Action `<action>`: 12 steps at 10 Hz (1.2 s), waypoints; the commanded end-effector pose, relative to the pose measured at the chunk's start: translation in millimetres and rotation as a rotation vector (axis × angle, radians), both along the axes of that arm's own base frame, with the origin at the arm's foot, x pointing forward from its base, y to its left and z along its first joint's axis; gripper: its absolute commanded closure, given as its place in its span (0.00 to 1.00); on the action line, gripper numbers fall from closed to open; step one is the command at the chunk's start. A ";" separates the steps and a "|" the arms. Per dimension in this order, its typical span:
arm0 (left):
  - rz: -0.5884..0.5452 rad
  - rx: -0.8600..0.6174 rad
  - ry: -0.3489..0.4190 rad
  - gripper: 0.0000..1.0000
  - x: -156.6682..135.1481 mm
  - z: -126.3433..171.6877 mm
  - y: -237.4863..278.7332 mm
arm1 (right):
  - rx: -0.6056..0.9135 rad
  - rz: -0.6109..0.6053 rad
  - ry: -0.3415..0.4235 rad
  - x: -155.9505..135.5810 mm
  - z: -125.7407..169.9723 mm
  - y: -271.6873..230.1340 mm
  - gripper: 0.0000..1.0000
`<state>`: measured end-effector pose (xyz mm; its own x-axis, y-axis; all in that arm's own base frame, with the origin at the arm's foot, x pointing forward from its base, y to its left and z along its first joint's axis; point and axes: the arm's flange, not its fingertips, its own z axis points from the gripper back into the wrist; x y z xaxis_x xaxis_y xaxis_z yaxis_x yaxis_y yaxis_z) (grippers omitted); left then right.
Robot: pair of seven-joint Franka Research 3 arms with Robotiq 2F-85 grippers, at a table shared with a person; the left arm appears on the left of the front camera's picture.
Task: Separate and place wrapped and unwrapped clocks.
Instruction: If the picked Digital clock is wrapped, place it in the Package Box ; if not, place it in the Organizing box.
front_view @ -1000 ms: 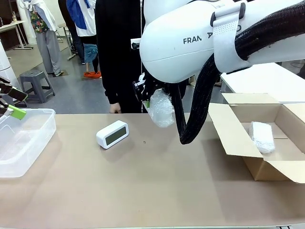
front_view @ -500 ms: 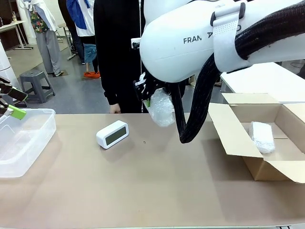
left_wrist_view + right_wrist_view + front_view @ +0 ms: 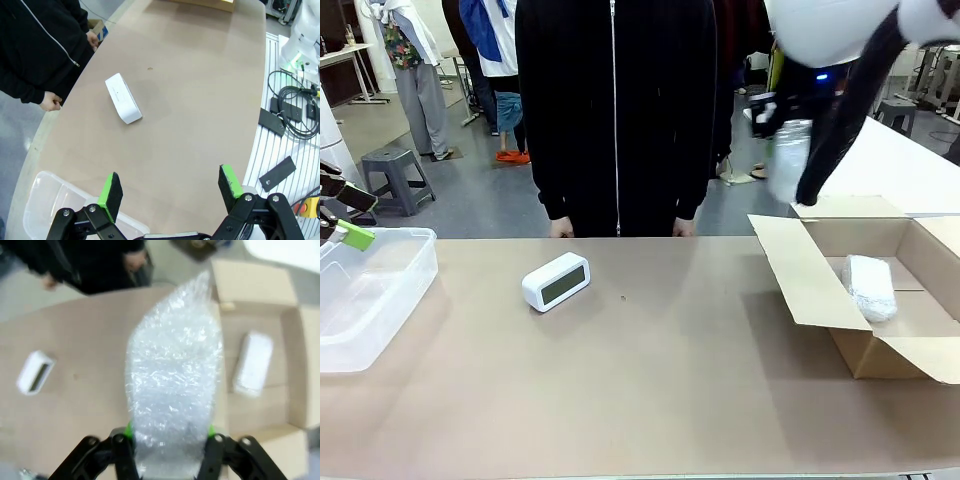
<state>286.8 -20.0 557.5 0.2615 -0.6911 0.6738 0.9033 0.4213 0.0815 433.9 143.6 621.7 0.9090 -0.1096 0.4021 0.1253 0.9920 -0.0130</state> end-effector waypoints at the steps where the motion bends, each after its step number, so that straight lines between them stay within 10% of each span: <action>1: -0.023 -0.012 -0.002 0.00 1.4 -0.8 0.7 | -0.007 -0.144 0.001 5.9 -18.9 -48.5 0.48; 12: -0.023 -0.012 -0.002 0.00 1.4 -0.8 0.7 | -0.023 -0.209 0.192 74.0 -190.9 -161.8 0.48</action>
<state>286.8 -20.1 557.6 0.2613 -0.6913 0.6737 0.9033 0.4212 0.0818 507.1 -13.7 430.3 0.9205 -0.3203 0.2236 0.3403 0.9386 -0.0564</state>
